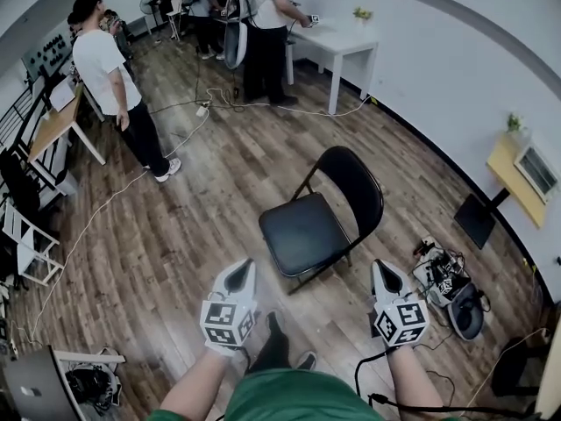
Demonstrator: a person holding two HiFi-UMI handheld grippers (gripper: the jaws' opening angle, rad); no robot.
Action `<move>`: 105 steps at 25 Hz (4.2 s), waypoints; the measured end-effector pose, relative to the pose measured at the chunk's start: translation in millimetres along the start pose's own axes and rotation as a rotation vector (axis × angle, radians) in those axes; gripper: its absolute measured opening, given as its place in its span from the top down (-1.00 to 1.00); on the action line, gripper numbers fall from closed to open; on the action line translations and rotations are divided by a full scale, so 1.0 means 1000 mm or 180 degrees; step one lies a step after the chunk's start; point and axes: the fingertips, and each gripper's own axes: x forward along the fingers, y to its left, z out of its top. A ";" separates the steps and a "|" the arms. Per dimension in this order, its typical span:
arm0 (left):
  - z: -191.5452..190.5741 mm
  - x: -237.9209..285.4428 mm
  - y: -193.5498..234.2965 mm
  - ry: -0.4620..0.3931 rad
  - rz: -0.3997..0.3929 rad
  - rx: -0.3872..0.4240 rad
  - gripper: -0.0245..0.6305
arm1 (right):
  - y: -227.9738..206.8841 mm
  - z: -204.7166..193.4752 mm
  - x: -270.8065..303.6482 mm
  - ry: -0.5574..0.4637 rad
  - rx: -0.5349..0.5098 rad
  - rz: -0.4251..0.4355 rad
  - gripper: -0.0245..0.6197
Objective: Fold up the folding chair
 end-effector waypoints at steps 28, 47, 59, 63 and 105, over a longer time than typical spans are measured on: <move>-0.156 0.264 0.186 0.0949 -0.0388 -0.1246 0.86 | -0.118 0.019 0.267 0.0695 -0.0332 -0.0436 0.91; -0.332 0.325 0.191 0.1727 -0.0043 -0.2477 0.22 | -0.264 -0.065 0.409 0.1528 -0.0130 -0.0062 0.59; -0.506 0.368 0.189 0.2012 0.0031 -0.3011 -0.13 | -0.287 -0.146 0.427 0.2090 -0.0304 -0.0059 -0.02; -0.536 0.387 0.194 0.1911 -0.0056 -0.3351 -0.21 | -0.283 -0.162 0.438 0.2187 -0.0255 0.0050 -0.09; -0.454 0.440 0.127 0.1500 -0.0443 -0.4163 -0.25 | -0.264 -0.122 0.430 0.2503 0.0184 0.0537 0.59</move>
